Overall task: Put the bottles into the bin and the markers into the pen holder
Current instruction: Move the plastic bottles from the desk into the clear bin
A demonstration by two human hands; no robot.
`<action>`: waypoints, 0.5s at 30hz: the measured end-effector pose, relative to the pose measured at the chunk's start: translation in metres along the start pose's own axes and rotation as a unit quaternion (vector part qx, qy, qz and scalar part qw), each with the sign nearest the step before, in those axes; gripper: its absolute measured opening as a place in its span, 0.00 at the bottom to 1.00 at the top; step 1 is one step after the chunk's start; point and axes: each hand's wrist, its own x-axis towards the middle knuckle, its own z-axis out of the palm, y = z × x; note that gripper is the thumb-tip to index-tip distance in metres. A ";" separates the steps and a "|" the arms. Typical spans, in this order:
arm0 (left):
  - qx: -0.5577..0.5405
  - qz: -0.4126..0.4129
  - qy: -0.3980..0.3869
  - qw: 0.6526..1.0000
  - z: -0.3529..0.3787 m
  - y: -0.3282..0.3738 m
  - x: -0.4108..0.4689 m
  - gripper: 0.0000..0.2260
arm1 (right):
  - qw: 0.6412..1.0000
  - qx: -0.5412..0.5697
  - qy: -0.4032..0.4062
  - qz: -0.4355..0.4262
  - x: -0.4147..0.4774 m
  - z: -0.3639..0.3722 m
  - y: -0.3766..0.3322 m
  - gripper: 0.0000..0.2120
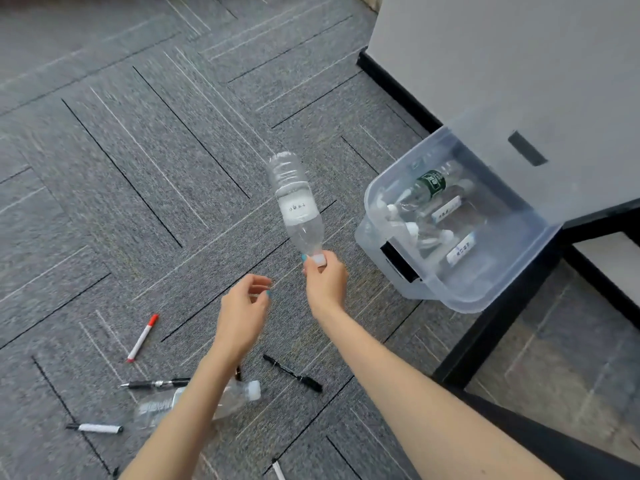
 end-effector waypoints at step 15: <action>0.019 0.086 -0.062 0.994 -0.048 0.204 -0.077 0.09 | 0.927 0.172 0.174 0.284 -0.037 -0.188 -0.129 0.31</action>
